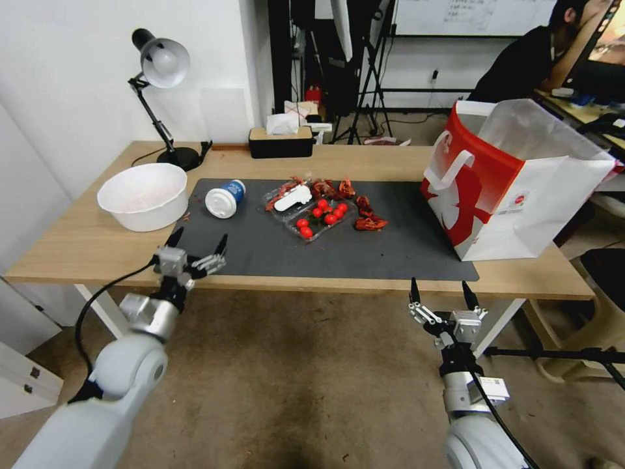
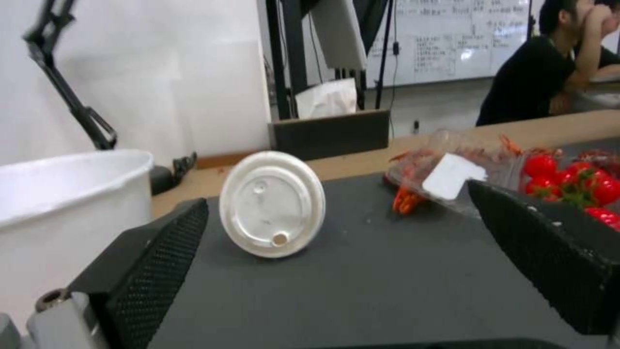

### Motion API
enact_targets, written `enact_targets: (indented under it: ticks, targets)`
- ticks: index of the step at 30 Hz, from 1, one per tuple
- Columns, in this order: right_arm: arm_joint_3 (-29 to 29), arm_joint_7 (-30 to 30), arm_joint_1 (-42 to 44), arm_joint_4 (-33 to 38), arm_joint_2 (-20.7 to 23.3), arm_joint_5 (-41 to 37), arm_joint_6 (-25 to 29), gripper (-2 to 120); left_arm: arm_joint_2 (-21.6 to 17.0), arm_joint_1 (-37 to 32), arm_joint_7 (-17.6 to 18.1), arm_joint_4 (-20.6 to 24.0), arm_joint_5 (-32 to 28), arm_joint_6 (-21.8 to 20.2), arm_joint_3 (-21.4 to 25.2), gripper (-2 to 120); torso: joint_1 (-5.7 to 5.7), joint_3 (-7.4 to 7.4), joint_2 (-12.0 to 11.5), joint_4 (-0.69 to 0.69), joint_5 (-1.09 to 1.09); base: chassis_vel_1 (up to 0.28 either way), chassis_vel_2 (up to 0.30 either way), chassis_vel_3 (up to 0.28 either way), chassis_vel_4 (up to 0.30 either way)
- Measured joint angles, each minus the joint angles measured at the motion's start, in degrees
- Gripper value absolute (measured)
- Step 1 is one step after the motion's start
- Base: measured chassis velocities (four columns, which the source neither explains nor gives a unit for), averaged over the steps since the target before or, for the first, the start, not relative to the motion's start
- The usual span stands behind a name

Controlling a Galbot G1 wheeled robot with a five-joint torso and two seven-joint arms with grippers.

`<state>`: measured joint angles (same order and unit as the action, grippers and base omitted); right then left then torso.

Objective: Pick up the trash from the table and place it into the takeout bag.

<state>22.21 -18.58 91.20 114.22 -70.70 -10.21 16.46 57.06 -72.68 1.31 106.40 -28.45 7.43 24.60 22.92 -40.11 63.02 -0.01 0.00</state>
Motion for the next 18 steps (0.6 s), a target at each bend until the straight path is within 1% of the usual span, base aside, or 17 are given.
enact_targets:
  ticks: [8, 12, 13, 16, 17, 18]
  targets:
    - [0.0, 0.0, 0.0, 0.0, 0.0, 0.0, 0.0, 100, -0.4, 1.2, 0.0, -0.7, -0.6, -0.4, -0.9, 100, 0.0, 0.0, 0.0, -0.01, 0.0, 0.0, 0.0, 0.0, 0.0]
    - [0.1, 0.0, -0.1, 0.1, -0.1, 0.0, 0.0, 100, -1.1, 3.2, 0.0, -2.0, -1.8, -1.2, -2.3, 100, 0.0, 0.0, 0.0, 0.01, -0.01, 0.0, 0.0, 0.0, 0.0]
    - [0.1, -0.1, -0.2, 0.1, -0.1, 0.1, -0.1, 100, -2.1, 5.9, 0.0, -3.8, -3.0, -1.9, -3.8, 100, 0.0, 0.0, 0.0, 0.0, 0.0, 0.0, 0.0, 0.0, 0.0]
    - [0.1, -0.1, -0.3, 0.2, -0.1, 0.1, -0.1, 100, -2.5, 7.3, -0.1, -4.9, -3.5, -2.3, -4.5, 100, 0.0, 0.0, 0.0, 0.0, 0.01, 0.0, 0.0, 0.0, 0.0]
    - [0.1, -0.1, -0.3, 0.2, -0.1, 0.1, -0.2, 100, -3.0, 9.2, -0.1, -6.7, -4.3, -2.9, -5.5, 100, 0.0, 0.0, 0.0, 0.0, -0.01, 0.0, 0.0, 0.0, 0.0]
    - [0.1, -0.1, -0.4, 0.2, -0.1, 0.1, -0.2, 100, -3.1, 9.5, -0.2, -6.9, -4.4, -3.0, -5.6, 100, 0.0, -0.01, 0.0, 0.0, -0.01, 0.0, 0.0, 0.0, 0.0]
